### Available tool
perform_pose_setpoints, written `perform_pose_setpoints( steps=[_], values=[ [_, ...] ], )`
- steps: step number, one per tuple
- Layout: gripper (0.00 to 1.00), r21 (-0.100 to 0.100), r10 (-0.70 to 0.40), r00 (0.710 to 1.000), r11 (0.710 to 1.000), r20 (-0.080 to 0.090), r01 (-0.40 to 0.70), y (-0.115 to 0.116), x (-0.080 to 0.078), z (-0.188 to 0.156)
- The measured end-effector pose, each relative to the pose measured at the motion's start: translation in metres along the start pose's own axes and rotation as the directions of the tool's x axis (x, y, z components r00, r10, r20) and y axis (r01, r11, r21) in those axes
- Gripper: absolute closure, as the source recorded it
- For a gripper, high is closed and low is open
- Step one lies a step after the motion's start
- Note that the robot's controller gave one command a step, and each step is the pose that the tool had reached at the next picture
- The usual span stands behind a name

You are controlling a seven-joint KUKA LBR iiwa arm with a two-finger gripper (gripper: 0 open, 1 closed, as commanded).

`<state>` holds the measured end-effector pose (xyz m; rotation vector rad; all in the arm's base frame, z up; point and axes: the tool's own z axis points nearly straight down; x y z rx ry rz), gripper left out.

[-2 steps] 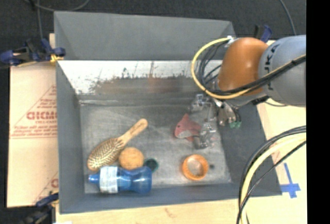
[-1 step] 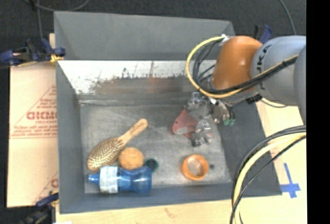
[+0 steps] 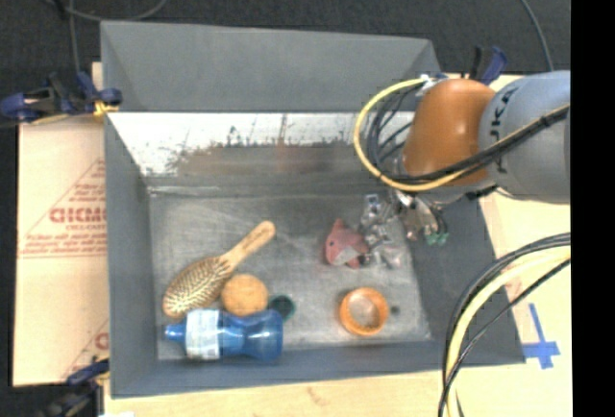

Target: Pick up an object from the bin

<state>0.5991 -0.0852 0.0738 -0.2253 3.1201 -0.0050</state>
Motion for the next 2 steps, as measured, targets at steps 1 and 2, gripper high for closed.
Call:
perform_pose_setpoints(
  steps=[1,2],
  values=[
    [1.00,0.000,0.000,1.000,1.000,0.000,0.000,0.000,0.000,0.000],
    [1.00,0.000,0.053,0.999,0.999,-0.004,-0.053,-0.019,0.012,-0.170]
  ],
)
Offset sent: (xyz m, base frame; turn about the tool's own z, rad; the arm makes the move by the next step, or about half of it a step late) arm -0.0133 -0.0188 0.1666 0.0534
